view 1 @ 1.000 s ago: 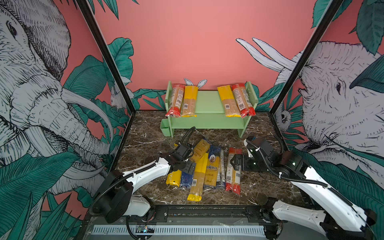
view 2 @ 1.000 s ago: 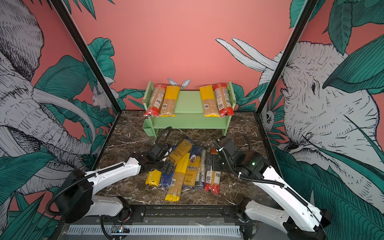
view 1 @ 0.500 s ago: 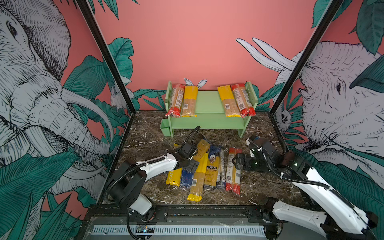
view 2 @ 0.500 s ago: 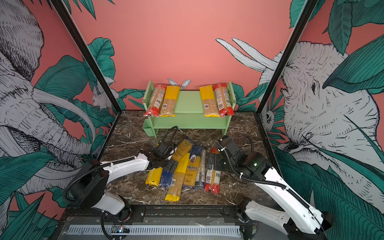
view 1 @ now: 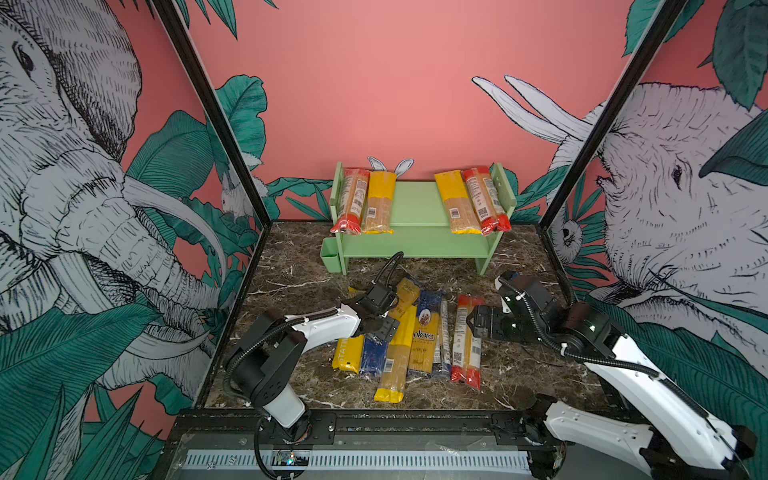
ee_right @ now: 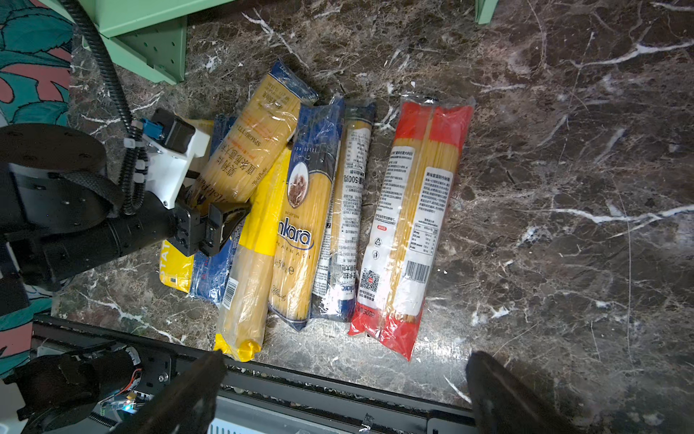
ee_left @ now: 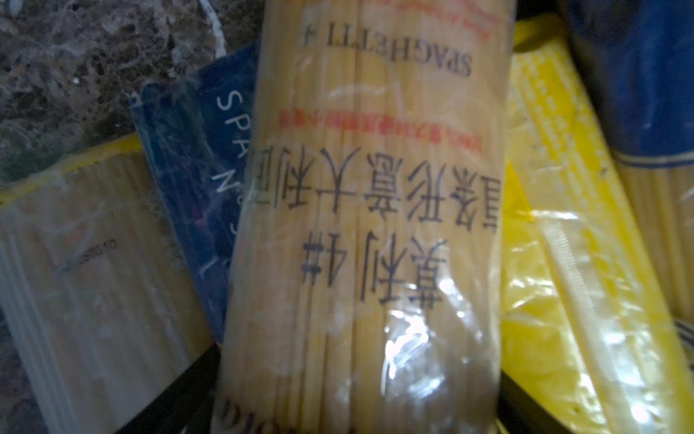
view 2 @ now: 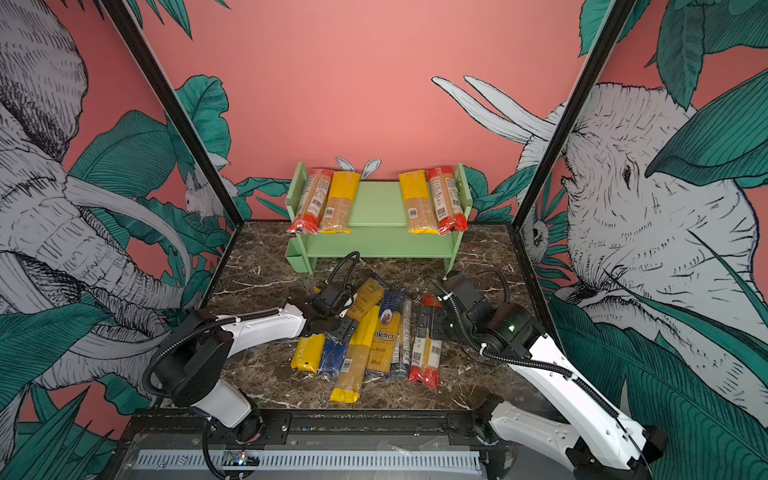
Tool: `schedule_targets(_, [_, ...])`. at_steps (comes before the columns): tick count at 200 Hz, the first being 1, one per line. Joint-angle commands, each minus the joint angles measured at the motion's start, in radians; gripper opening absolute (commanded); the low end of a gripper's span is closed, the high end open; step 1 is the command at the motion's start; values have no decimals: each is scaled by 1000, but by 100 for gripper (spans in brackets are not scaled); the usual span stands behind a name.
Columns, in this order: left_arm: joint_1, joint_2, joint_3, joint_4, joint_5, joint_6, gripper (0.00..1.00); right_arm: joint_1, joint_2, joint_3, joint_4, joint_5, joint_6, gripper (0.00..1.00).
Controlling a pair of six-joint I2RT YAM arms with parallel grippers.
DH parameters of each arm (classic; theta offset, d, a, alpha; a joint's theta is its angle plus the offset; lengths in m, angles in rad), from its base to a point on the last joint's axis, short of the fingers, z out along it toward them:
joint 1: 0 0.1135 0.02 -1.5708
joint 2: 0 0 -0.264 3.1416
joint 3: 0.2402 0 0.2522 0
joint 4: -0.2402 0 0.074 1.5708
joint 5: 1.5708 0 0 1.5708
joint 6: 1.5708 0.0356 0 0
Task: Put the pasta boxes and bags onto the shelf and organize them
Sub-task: 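Lower the left gripper onto the clear Chinese-text spaghetti pack and close, then lift the Chinese-text pack off the table with the left gripper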
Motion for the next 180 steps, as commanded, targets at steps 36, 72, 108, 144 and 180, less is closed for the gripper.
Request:
schedule_targets(36, [-11,29,-3,-54,23,-16,39,-6,-37,-1,-23,24,18,99])
schedule_targets(72, [-20,-33,-24,-94,27,-42,2,-5,-42,-16,-15,14,11,99])
schedule_targets(108, [-23,-119,-38,-140,21,-65,0,-6,-38,-32,7,-6,-2,99])
schedule_targets(144, [-28,-229,-41,-182,39,-94,0,-6,-26,-33,21,-24,-19,99])
schedule_targets(180, [-33,-334,-39,-227,74,-124,0,-5,-24,-35,36,-34,-25,99])
